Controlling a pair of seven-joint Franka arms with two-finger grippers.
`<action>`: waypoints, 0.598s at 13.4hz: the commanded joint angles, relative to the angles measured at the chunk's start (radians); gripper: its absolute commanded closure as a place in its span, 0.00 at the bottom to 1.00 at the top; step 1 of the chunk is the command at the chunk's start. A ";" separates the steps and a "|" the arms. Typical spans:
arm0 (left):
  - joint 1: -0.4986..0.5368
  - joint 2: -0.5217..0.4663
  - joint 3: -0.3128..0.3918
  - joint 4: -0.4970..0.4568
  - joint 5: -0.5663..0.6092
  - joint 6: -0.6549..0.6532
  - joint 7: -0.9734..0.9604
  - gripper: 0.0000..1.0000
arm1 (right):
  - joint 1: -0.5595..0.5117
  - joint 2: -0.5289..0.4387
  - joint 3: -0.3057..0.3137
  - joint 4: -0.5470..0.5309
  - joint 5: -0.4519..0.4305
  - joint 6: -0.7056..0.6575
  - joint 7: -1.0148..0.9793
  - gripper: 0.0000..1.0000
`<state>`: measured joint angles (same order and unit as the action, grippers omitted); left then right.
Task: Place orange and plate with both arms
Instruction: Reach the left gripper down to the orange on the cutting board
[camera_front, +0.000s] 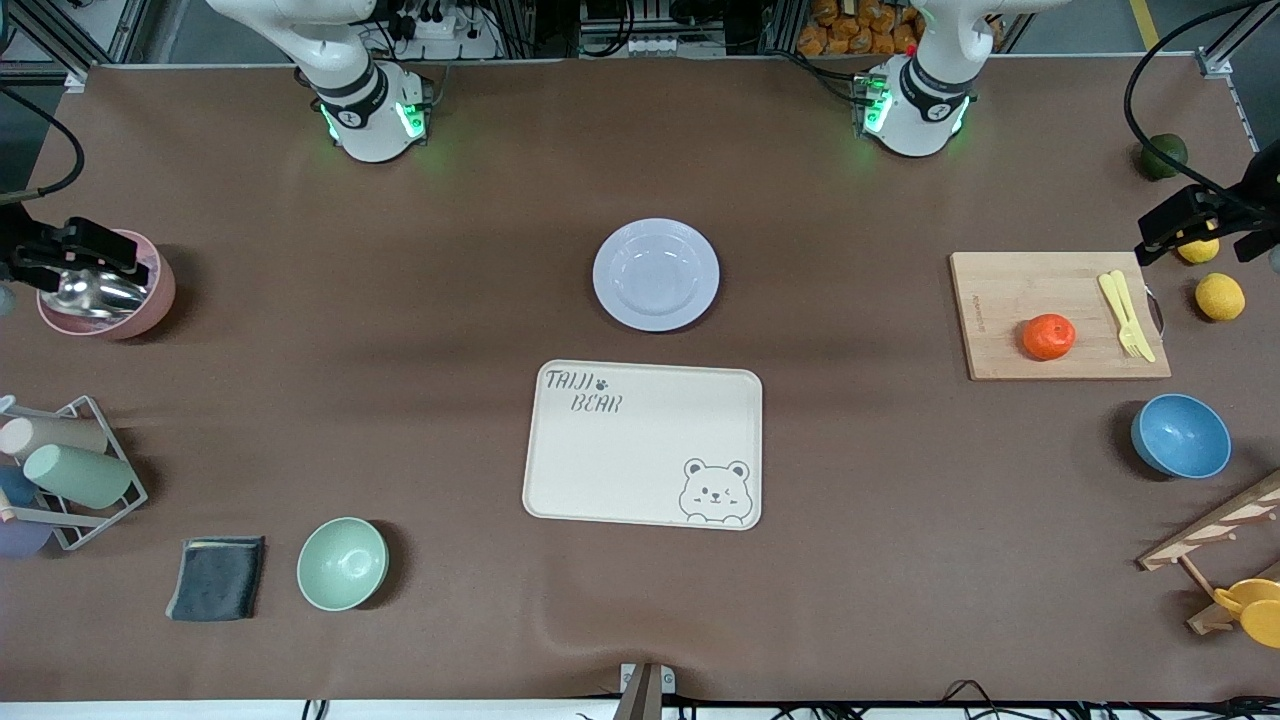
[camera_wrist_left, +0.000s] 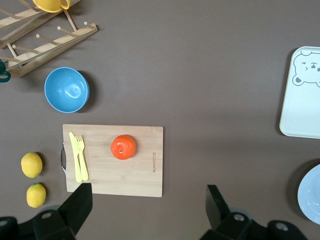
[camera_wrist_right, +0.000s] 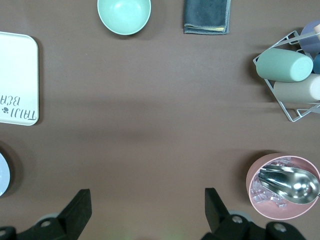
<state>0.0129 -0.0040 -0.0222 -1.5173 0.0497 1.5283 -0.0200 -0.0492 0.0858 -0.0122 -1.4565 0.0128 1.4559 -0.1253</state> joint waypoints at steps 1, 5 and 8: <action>0.002 -0.010 -0.001 0.006 -0.008 -0.023 0.003 0.00 | 0.008 -0.006 -0.002 -0.001 -0.017 -0.017 -0.004 0.00; 0.007 -0.007 0.004 -0.010 -0.005 -0.037 0.008 0.00 | 0.008 -0.005 -0.002 -0.002 -0.017 -0.015 -0.004 0.00; 0.044 0.001 0.005 -0.089 0.002 -0.024 0.005 0.00 | 0.006 -0.005 -0.002 -0.002 -0.017 -0.017 -0.004 0.00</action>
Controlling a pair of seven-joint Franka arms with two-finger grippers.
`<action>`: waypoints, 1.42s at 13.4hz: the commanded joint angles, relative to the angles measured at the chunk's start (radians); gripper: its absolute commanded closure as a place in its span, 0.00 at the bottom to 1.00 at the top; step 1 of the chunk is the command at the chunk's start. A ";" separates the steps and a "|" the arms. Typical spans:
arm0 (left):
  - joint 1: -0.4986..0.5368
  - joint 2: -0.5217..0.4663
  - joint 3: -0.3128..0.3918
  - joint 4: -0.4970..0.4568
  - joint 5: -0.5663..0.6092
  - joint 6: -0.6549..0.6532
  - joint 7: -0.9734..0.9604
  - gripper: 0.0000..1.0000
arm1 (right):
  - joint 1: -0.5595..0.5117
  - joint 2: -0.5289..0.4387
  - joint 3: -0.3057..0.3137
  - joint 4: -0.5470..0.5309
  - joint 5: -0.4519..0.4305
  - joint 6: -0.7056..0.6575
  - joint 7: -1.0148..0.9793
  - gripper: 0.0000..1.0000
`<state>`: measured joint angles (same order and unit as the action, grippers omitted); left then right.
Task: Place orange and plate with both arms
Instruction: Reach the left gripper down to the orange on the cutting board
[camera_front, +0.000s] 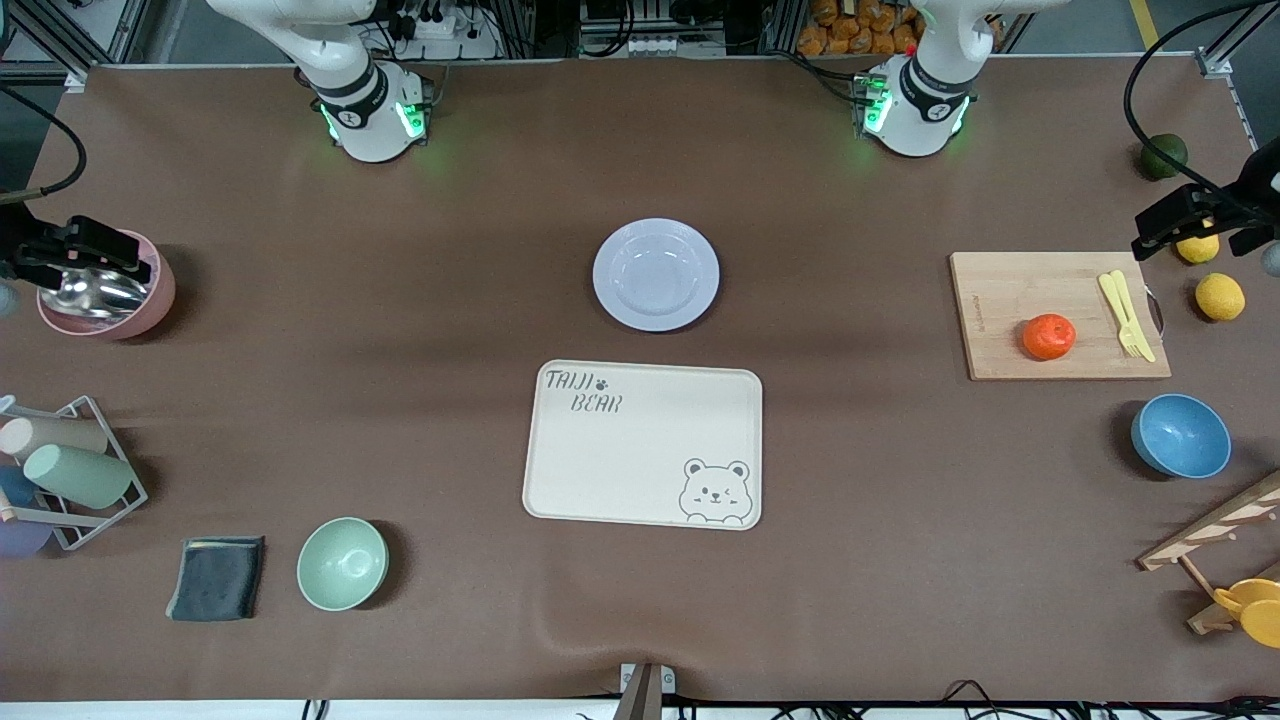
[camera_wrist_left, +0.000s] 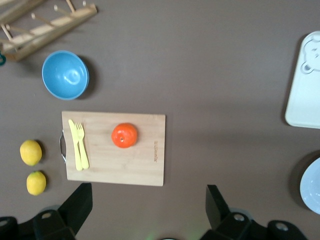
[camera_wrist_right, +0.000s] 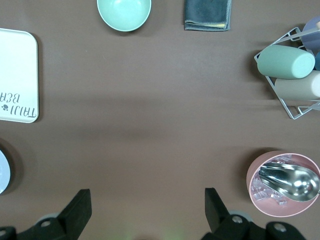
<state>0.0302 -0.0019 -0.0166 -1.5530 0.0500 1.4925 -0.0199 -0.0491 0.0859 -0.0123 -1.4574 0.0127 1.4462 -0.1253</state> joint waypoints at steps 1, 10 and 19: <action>0.043 -0.004 -0.002 -0.111 0.020 0.061 0.005 0.00 | 0.006 -0.005 -0.002 -0.001 -0.017 -0.007 -0.004 0.00; 0.154 -0.029 -0.003 -0.530 0.059 0.423 0.006 0.00 | 0.025 0.008 -0.002 -0.024 -0.013 -0.013 0.007 0.00; 0.277 0.124 -0.005 -0.740 0.059 0.839 0.083 0.00 | 0.038 0.037 0.000 -0.041 -0.002 -0.020 0.009 0.00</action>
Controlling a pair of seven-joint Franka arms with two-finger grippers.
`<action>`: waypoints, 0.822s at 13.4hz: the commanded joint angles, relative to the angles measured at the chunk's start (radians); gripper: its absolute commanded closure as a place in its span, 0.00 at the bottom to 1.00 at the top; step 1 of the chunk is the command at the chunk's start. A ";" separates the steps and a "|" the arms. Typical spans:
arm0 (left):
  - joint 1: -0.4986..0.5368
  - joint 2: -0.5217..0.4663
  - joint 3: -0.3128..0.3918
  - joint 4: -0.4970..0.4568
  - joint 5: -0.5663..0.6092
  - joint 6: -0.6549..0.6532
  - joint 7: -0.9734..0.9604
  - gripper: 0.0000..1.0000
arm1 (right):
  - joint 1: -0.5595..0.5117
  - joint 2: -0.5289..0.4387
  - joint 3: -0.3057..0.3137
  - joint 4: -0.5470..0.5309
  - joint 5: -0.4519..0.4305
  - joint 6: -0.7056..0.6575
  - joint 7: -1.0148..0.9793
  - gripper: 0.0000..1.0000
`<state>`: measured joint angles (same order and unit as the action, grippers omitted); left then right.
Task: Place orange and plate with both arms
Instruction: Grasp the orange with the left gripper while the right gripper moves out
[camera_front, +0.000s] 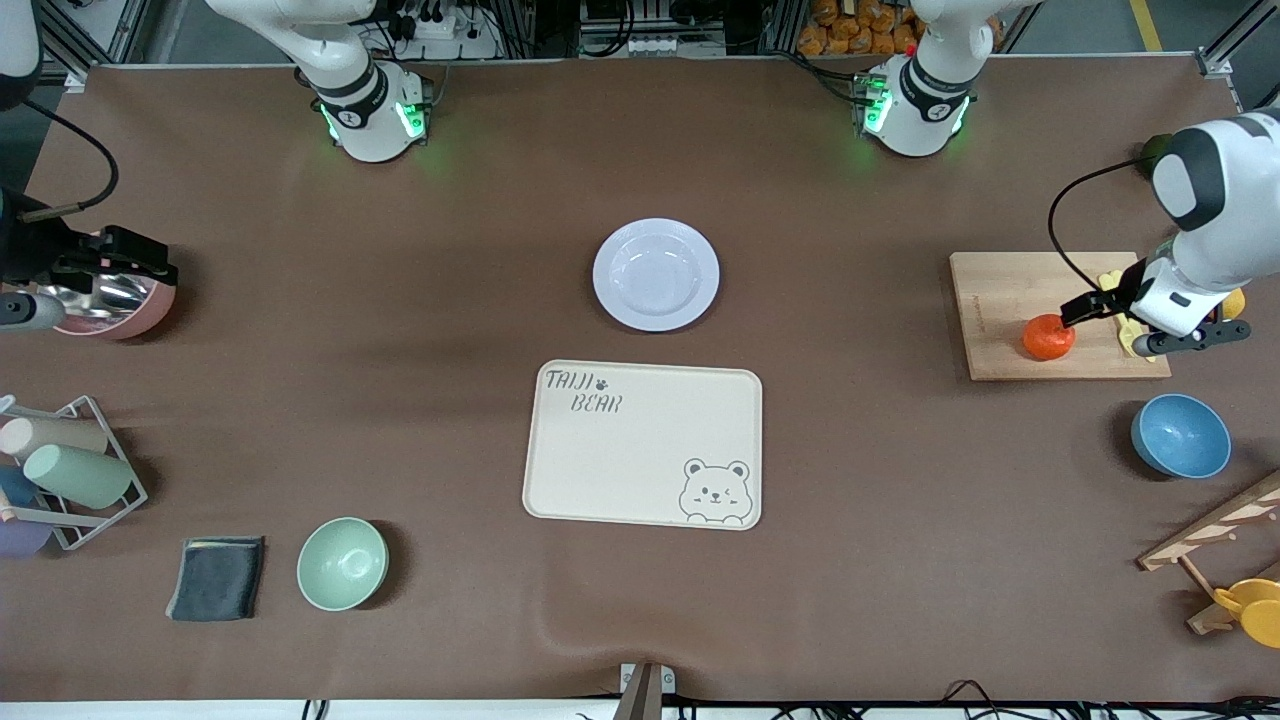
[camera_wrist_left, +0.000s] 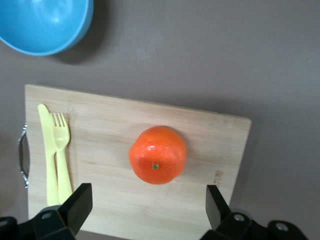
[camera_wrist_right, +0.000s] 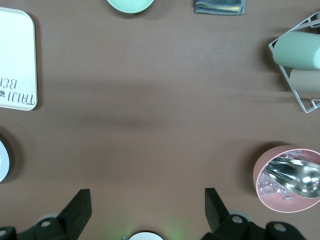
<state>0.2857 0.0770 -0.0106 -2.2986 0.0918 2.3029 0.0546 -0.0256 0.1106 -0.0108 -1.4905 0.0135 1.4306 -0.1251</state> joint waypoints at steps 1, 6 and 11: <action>0.023 0.075 -0.011 0.008 0.016 0.042 0.008 0.00 | 0.018 0.014 -0.001 -0.022 -0.003 0.001 0.008 0.00; 0.023 0.142 -0.011 0.011 0.013 0.052 0.007 0.00 | 0.007 0.046 -0.003 -0.054 0.089 0.007 0.008 0.00; 0.023 0.196 -0.011 0.041 0.014 0.058 0.007 0.00 | 0.010 0.063 -0.003 -0.077 0.124 0.017 0.008 0.00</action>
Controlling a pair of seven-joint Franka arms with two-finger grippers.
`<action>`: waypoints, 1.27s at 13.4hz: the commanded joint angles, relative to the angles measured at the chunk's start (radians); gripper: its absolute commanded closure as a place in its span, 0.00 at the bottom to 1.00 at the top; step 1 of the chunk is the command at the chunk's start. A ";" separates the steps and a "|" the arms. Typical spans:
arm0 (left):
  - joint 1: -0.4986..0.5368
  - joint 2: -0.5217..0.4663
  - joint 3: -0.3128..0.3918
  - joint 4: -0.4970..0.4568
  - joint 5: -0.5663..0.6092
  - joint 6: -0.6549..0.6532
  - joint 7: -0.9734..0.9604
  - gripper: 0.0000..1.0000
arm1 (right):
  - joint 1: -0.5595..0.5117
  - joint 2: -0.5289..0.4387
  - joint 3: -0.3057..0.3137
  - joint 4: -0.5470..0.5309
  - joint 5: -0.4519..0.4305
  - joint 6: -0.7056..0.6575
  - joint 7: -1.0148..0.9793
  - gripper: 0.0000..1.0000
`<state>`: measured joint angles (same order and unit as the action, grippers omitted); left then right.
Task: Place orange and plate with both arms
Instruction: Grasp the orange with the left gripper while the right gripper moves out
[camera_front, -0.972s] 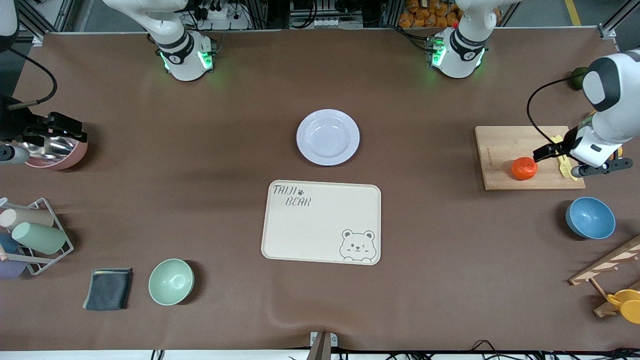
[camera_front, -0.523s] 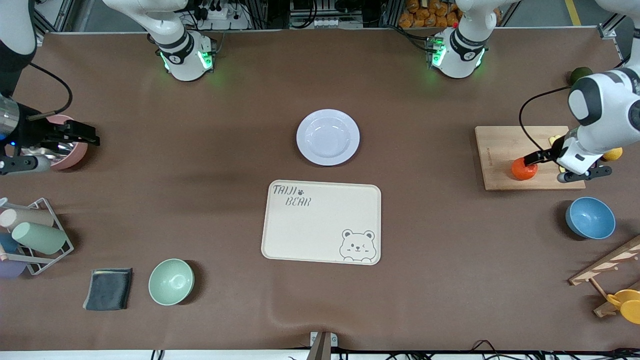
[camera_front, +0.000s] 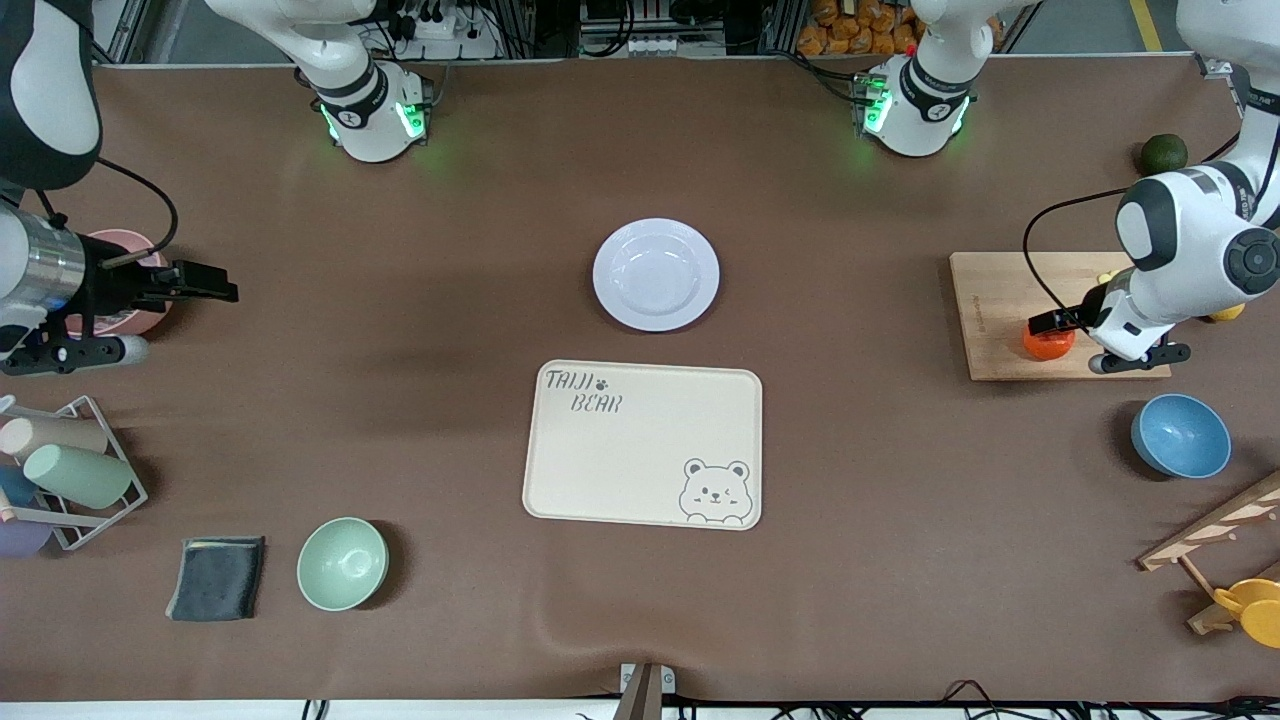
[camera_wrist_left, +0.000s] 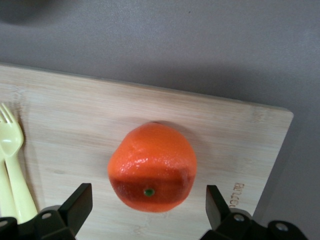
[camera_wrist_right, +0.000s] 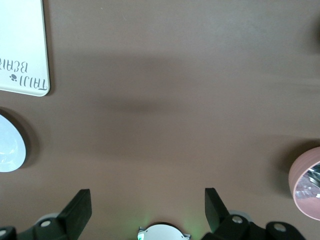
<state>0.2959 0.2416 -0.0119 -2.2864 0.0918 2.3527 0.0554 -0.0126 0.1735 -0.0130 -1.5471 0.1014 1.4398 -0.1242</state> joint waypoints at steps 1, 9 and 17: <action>0.012 0.037 -0.010 0.031 0.016 0.013 0.008 0.00 | -0.009 0.004 -0.002 -0.028 0.066 0.011 0.008 0.00; 0.011 0.096 -0.010 0.056 0.017 0.022 0.012 0.00 | -0.014 0.027 -0.002 -0.106 0.178 0.028 0.008 0.00; 0.000 0.100 -0.013 0.062 0.017 0.014 0.040 0.73 | -0.020 0.044 -0.002 -0.182 0.259 0.054 0.006 0.00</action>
<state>0.2943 0.3287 -0.0176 -2.2391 0.0937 2.3649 0.0638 -0.0190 0.2219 -0.0223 -1.7121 0.3318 1.4854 -0.1235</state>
